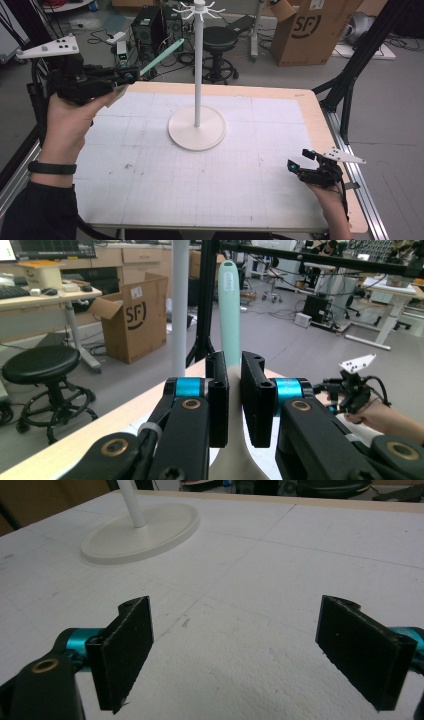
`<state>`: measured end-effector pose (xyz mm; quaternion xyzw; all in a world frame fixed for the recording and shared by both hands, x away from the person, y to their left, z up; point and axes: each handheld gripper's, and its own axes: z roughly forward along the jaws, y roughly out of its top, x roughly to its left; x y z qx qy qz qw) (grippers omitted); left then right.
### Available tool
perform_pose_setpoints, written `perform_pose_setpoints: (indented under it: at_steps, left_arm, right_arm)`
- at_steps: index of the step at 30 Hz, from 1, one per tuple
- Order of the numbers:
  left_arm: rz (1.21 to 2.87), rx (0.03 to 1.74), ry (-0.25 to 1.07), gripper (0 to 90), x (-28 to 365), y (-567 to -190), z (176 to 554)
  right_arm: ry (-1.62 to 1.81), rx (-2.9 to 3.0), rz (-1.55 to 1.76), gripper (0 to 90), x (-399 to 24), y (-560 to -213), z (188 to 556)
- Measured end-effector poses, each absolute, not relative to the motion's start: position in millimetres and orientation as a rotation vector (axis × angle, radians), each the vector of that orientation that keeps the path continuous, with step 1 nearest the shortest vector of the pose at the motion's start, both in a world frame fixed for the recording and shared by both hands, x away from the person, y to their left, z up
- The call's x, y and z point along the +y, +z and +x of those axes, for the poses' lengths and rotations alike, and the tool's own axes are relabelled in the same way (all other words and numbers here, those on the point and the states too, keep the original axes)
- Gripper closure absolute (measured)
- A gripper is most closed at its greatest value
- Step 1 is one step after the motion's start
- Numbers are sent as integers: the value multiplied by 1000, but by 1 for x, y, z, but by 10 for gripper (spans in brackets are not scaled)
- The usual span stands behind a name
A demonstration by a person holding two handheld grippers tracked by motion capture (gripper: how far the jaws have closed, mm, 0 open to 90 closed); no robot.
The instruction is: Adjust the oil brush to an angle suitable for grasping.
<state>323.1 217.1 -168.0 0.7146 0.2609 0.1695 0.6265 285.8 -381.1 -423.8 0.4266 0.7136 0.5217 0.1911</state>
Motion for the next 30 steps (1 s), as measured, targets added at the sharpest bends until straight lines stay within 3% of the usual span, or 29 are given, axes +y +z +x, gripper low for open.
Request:
perform_pose_setpoints:
  at_steps: [16,30]
  left_arm:
    - [1621,567,395,822,222,-145,331]
    - [1617,577,406,822,215,-147,345]
  right_arm:
    - [1465,2008,1204,145,-381,-424,285]
    - [1468,2005,1208,145,-381,-424,285]
